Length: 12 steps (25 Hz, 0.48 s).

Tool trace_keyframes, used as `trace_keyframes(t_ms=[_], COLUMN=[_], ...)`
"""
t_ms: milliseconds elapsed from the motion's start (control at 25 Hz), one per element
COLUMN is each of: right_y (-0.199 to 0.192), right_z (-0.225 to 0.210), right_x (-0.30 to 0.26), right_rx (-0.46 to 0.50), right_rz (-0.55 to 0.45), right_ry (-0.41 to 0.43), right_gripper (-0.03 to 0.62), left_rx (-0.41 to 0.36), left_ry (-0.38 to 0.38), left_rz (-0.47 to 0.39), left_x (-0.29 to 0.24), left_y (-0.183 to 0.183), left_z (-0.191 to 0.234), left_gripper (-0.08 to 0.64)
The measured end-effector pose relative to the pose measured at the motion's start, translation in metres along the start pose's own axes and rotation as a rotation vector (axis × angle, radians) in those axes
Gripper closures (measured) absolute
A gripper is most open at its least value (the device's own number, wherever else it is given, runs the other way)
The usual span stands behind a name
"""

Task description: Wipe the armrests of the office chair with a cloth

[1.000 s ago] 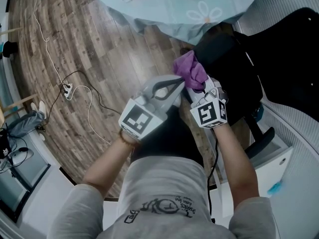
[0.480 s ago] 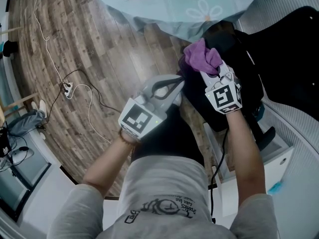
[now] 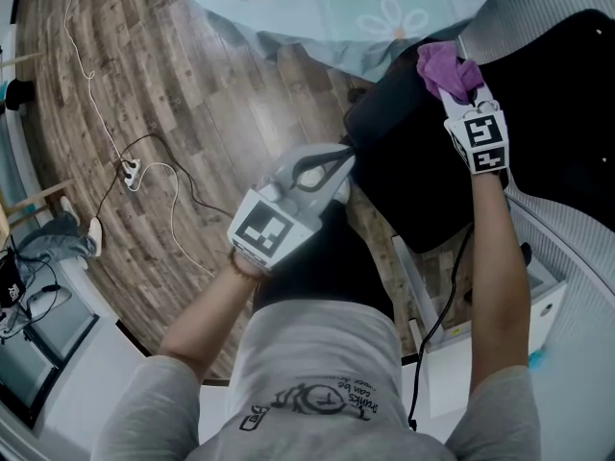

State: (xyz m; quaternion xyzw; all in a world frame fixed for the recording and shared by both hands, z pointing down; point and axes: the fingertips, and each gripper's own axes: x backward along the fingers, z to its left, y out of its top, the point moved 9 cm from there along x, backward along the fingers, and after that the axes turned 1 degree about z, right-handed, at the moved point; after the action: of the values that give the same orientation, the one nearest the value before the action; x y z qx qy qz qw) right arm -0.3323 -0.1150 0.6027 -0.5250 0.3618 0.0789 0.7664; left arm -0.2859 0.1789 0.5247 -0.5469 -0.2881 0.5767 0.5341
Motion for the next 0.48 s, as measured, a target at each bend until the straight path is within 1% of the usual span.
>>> trace_keyframes(t_ms=[120, 200, 280, 360, 480], right_y=[0.003, 0.006, 0.011, 0.013, 0.021], right_z=[0.001, 0.007, 0.017, 0.033, 0.069], right_x=[0.000, 0.002, 0.003, 0.003, 0.005], right_rx=[-0.018, -0.053, -0.064, -0.042, 0.008], right_rz=[0.005, -0.012, -0.035, -0.038, -0.054], right_ry=[-0.025, -0.047, -0.052, -0.028, 0.032], right_gripper=[0.566, 0.566, 0.568, 0.566, 0.566], left_rx=[0.002, 0.003, 0.005, 0.004, 0.005], left_ry=[-0.001, -0.004, -0.004, -0.003, -0.001], left_rz=[-0.001, -0.003, -0.008, -0.008, -0.010], left_x=[0.001, 0.001, 0.002, 0.003, 0.004], left_y=[0.000, 0.001, 0.001, 0.001, 0.000], left_z=[-0.001, -0.001, -0.001, 0.000, 0.000], left_gripper=[0.558, 0.558, 0.558, 0.558, 0.558])
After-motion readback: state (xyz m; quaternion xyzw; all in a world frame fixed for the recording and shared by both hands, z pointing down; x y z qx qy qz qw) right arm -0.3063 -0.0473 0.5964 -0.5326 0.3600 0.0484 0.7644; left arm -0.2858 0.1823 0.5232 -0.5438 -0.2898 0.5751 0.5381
